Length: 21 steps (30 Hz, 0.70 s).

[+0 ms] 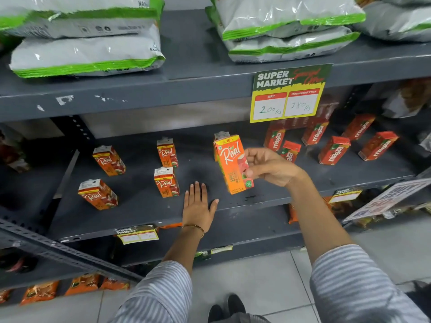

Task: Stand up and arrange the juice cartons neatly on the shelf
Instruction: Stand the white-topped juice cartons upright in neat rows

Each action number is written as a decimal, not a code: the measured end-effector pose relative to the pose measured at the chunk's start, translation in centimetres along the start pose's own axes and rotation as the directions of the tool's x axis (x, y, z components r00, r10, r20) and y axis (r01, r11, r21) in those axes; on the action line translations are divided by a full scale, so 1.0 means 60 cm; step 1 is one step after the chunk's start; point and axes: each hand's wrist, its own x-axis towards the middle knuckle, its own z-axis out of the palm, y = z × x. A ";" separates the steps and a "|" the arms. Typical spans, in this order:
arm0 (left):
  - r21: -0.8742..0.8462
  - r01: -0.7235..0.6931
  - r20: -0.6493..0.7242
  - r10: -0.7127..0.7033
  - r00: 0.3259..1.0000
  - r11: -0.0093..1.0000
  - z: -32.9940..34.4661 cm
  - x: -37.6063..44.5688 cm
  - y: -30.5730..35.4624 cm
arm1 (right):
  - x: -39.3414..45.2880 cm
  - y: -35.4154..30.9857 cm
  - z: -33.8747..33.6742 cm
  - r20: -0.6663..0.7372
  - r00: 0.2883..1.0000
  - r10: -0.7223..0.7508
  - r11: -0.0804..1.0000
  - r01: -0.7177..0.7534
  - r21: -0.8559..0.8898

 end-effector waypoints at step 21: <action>-0.023 0.016 0.030 -0.015 0.999 1.000 0.006 0.003 -0.002 | 0.074 0.123 0.003 -0.564 0.823 0.073 0.978 -0.170 -0.122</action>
